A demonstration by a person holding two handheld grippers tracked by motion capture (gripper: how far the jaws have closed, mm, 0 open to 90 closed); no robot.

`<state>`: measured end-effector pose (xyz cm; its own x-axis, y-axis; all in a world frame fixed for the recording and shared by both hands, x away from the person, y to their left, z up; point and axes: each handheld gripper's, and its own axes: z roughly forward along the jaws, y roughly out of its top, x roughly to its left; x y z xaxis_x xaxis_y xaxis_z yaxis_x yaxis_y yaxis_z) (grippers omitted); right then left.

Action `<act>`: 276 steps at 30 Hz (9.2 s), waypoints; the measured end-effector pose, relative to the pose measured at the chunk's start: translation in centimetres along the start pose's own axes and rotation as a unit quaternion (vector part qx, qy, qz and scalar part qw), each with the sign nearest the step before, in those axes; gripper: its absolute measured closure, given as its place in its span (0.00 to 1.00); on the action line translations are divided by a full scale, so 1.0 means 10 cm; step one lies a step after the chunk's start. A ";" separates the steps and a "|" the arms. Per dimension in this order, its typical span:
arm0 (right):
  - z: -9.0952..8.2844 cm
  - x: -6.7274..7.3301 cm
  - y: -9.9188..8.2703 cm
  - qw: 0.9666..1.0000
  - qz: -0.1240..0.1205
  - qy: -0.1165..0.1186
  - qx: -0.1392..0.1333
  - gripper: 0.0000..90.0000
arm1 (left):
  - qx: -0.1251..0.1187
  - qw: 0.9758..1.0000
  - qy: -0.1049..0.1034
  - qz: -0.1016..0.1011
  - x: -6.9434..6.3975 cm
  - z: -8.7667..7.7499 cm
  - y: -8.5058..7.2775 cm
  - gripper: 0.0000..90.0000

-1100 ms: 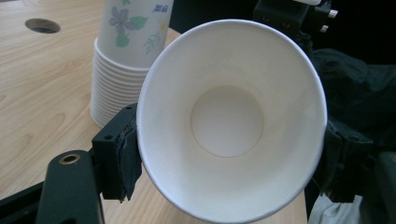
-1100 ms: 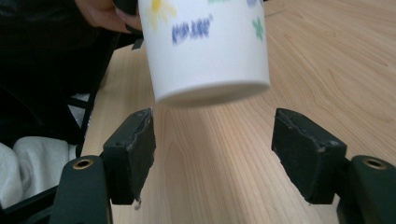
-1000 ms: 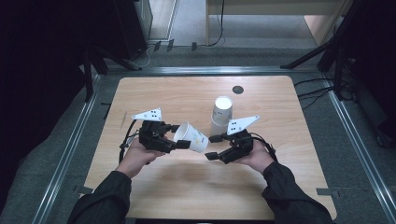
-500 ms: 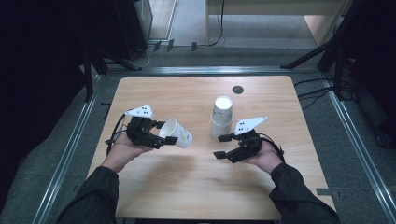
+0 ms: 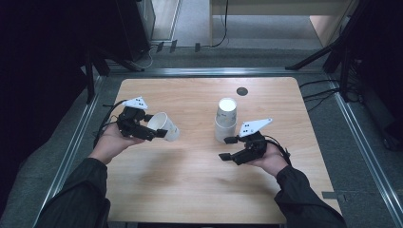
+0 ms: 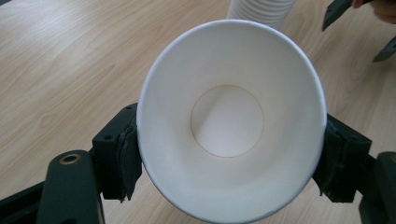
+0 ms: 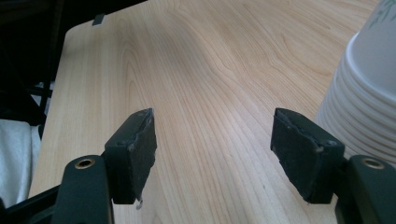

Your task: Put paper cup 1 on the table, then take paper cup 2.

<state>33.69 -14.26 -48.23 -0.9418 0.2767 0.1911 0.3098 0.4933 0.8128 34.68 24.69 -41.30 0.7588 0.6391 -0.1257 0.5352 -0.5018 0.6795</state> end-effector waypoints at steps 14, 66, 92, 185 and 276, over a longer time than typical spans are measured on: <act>-0.01 -0.01 -0.01 1.000 0.000 -0.005 -0.001 0.37 | 0.072 0.996 0.057 -0.012 0.27 0.10 -0.02 0.25; -0.03 -0.01 -0.04 1.000 -0.003 -0.011 -0.004 0.37 | 0.144 0.979 0.137 -0.048 0.65 0.58 -0.13 0.24; -0.04 -0.01 -0.03 1.000 -0.002 -0.013 -0.005 0.37 | 0.131 0.982 0.102 -0.085 0.69 0.51 -0.13 0.04; -0.60 -0.68 0.76 0.992 -0.042 -0.066 0.096 0.34 | -0.066 0.993 -0.094 -0.011 -0.79 0.41 -0.19 0.07; -0.80 -0.41 1.88 0.983 -0.103 -0.035 0.146 0.37 | -0.060 0.992 -0.110 -0.029 -0.69 0.50 -0.24 0.07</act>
<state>42.30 -12.70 -29.33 -0.9803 0.1972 -0.0077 0.1475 0.7580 0.6353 29.99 18.59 -45.68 0.7975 0.5157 -0.3132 0.5428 -0.3864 0.7457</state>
